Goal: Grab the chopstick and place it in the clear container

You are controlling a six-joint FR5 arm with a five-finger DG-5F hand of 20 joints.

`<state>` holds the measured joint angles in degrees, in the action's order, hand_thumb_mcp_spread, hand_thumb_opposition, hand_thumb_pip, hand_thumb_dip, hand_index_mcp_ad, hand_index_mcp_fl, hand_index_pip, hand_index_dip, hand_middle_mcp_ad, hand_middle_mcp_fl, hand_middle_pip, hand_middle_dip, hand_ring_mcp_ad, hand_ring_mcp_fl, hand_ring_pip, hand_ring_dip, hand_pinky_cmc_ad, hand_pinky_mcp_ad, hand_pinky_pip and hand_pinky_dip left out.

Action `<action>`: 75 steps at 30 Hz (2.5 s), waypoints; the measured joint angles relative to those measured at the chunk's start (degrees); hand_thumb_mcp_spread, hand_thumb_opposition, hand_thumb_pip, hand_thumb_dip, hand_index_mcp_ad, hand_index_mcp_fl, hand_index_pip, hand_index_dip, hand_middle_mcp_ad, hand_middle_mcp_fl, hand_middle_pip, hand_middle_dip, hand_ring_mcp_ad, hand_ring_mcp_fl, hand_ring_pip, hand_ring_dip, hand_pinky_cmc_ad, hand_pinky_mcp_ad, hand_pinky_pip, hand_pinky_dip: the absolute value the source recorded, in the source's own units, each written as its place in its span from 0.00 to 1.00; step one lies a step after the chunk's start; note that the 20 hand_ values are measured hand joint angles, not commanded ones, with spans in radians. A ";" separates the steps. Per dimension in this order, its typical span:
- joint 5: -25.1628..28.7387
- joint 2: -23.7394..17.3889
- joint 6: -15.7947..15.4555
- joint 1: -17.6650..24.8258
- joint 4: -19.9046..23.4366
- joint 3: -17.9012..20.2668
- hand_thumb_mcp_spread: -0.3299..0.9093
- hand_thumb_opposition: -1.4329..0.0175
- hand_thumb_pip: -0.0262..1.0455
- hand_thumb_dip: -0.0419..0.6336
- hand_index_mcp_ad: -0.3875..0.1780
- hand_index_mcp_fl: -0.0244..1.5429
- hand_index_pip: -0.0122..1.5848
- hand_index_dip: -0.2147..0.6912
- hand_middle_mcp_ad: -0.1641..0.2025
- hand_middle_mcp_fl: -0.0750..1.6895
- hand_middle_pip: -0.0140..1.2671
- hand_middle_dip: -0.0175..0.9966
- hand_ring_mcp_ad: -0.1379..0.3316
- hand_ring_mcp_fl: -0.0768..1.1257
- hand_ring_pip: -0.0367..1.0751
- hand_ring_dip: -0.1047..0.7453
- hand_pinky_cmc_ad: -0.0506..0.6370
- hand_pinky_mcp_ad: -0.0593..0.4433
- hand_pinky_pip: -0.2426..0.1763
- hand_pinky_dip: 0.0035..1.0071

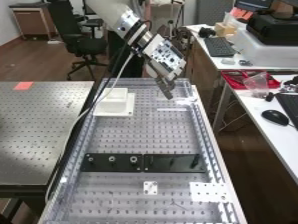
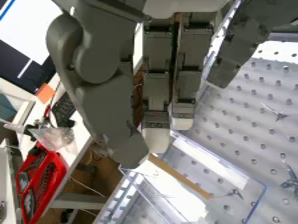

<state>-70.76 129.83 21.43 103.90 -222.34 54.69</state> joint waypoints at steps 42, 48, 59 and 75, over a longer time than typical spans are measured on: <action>-1.87 7.67 -3.70 -0.44 -9.02 -10.18 0.82 0.30 0.54 0.46 0.38 0.50 0.75 0.25 0.38 0.56 0.58 0.71 0.33 0.65 0.20 0.74 0.77 0.60 0.85 0.27; -2.31 8.88 -4.29 -0.52 -9.80 -11.90 0.82 0.30 0.54 0.46 0.37 0.50 0.75 0.25 0.38 0.56 0.58 0.71 0.33 0.65 0.20 0.74 0.77 0.60 0.85 0.27; -2.76 11.69 -5.15 -0.67 -11.99 -15.87 0.79 0.29 0.54 0.46 0.36 0.50 0.75 0.26 0.38 0.56 0.58 0.71 0.34 0.66 0.21 0.75 0.77 0.60 0.85 0.29; -3.29 13.48 -7.30 -0.79 -14.64 -20.89 0.68 0.29 0.65 0.50 0.45 0.45 0.76 0.24 0.37 0.45 0.64 0.67 0.51 0.52 0.34 0.61 0.74 0.59 0.67 0.60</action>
<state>-74.05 143.31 14.13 103.12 -236.98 33.80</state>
